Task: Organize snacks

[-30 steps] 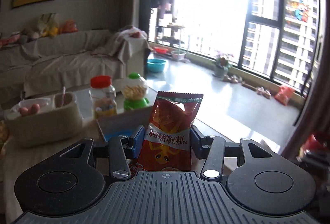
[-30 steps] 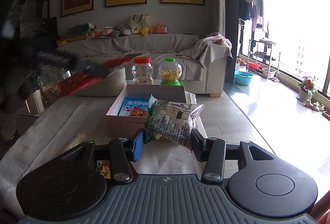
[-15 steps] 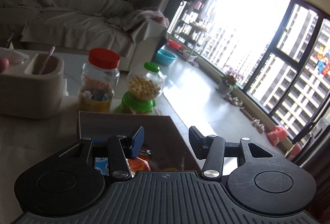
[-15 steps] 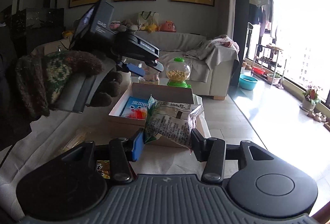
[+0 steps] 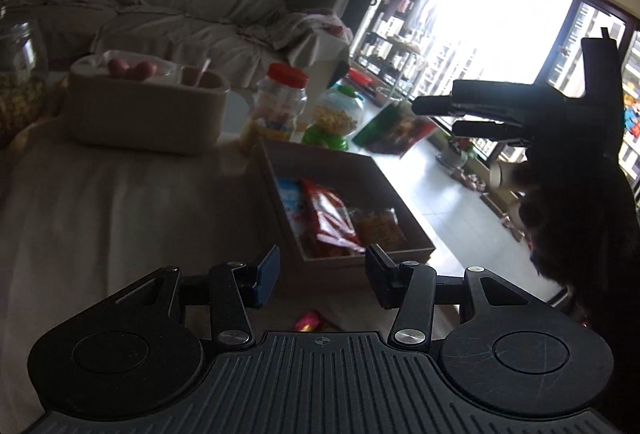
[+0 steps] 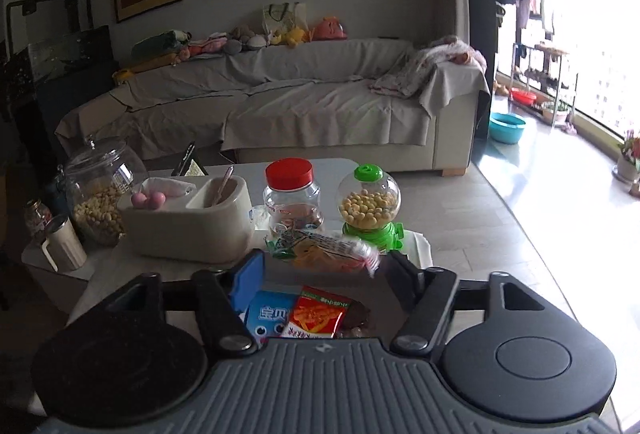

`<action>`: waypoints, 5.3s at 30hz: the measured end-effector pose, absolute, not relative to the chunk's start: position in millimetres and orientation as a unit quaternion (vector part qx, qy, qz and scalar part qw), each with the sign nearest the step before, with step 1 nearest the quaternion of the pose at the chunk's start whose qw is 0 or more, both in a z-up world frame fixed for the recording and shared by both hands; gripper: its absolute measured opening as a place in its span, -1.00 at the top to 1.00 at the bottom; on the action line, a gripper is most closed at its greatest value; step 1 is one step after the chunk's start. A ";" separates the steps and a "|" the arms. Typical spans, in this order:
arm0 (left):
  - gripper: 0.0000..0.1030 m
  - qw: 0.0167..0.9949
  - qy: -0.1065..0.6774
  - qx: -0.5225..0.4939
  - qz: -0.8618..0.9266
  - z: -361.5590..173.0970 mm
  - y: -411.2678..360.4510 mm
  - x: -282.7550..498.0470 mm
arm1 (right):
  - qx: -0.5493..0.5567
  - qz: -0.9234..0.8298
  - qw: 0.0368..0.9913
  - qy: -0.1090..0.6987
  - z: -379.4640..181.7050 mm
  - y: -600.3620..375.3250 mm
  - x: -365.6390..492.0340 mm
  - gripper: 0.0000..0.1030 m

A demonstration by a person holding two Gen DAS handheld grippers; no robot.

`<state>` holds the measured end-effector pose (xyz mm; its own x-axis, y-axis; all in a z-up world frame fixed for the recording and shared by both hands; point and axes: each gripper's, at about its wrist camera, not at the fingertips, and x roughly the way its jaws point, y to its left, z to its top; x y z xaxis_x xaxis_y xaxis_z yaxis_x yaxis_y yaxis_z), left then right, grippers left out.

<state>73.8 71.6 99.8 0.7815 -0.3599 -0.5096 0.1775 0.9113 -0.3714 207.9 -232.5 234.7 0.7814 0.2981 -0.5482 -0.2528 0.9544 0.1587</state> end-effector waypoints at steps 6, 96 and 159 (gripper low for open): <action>-0.02 0.932 0.283 -0.215 -0.062 64.2 123.2 42.3 | 0.038 0.144 0.940 0.306 206.5 -233.8 179.2 -0.47; -0.01 0.892 0.406 -0.175 -0.095 6.1 86.4 98.6 | -0.025 0.157 0.923 0.349 54.3 -204.7 20.6 -0.80; 0.36 0.944 0.272 -0.083 -0.165 131.6 -8.3 143.2 | -0.066 0.115 0.977 0.170 197.8 -273.8 7.3 -0.49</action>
<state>143.2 -8.3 131.6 0.7973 -0.3572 -0.4864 0.2674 0.9317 -0.2460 7.3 -273.8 197.8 0.9160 0.2013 -0.3471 -0.2464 0.9649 -0.0907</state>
